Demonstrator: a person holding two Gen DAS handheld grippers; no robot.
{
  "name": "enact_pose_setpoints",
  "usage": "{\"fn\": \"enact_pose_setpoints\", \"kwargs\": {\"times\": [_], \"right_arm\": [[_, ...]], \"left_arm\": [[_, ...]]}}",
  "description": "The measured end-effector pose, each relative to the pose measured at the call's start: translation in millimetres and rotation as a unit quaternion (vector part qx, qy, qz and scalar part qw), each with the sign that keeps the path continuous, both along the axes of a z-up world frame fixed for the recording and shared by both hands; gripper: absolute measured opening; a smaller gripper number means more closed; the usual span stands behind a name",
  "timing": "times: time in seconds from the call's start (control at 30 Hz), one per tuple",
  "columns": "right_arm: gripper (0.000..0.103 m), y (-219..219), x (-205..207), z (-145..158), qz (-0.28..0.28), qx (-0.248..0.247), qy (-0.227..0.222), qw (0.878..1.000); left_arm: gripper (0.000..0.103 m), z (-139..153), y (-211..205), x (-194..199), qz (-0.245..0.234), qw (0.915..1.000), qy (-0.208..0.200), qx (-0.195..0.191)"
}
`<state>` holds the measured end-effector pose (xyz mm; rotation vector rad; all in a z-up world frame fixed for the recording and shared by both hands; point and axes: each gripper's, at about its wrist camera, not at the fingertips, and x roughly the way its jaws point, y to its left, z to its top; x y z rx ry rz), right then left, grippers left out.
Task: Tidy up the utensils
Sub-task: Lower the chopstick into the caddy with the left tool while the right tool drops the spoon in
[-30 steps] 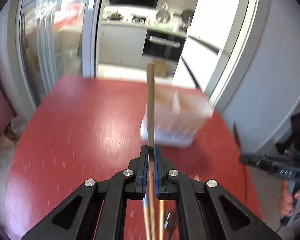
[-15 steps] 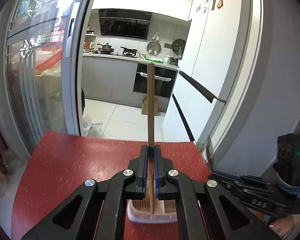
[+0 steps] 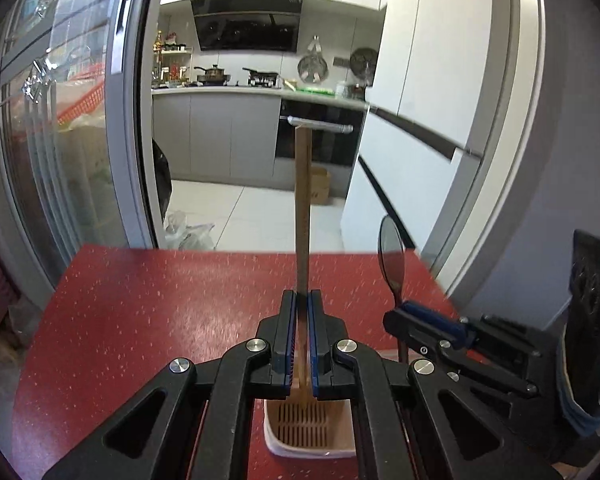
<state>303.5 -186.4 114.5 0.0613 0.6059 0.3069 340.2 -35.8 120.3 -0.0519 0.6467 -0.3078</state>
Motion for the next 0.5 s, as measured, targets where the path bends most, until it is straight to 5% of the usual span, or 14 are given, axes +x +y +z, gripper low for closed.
{"fn": "enact_pose_setpoints", "kwargs": {"times": [0.4, 0.47, 0.5], "right_arm": [[0.013, 15.0, -9.6, -30.8, 0.015, -0.055, 0.017, 0.998], [0.019, 17.6, -9.6, -30.4, 0.02, -0.056, 0.025, 0.998], [0.034, 18.6, -10.3, -28.9, 0.021, -0.058, 0.025, 0.998]], "left_arm": [[0.035, -40.2, 6.8, -14.4, 0.02, 0.9984, 0.025, 0.047], [0.035, -38.4, 13.7, -21.0, 0.026, 0.9985, 0.029, 0.039], [0.035, -37.2, 17.1, -24.7, 0.029, 0.9985, 0.029, 0.036]]}}
